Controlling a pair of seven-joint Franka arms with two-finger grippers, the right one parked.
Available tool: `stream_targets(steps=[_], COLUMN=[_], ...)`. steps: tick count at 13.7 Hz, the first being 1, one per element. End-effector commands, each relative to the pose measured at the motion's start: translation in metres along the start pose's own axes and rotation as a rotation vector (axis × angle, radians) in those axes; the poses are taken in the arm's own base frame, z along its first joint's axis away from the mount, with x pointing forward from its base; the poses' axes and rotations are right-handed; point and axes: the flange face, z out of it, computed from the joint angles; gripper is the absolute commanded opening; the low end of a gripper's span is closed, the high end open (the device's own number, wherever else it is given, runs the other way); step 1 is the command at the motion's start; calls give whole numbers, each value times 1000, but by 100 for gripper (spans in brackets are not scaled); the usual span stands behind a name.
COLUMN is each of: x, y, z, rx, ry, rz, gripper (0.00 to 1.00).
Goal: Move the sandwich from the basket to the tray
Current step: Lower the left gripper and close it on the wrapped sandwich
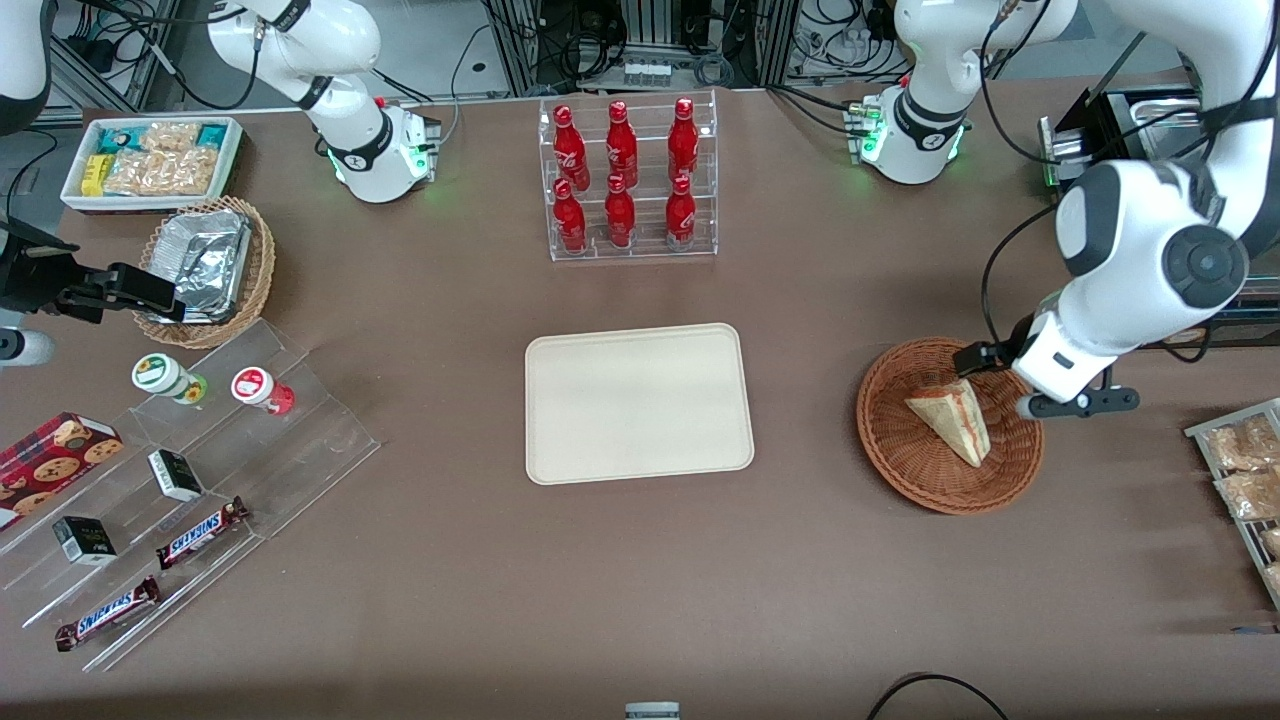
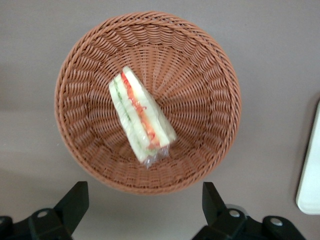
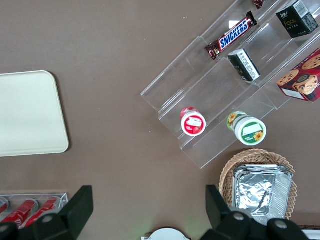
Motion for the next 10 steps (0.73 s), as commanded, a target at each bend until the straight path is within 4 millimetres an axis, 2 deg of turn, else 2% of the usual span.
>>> stream_targets(steps=[1, 7, 10], x=[-4, -3, -7], y=[2, 2, 0], z=[21, 40, 56], rx=[-14, -19, -25], ry=[37, 25, 49], rz=[-85, -524, -537], gripper=[100, 100, 100])
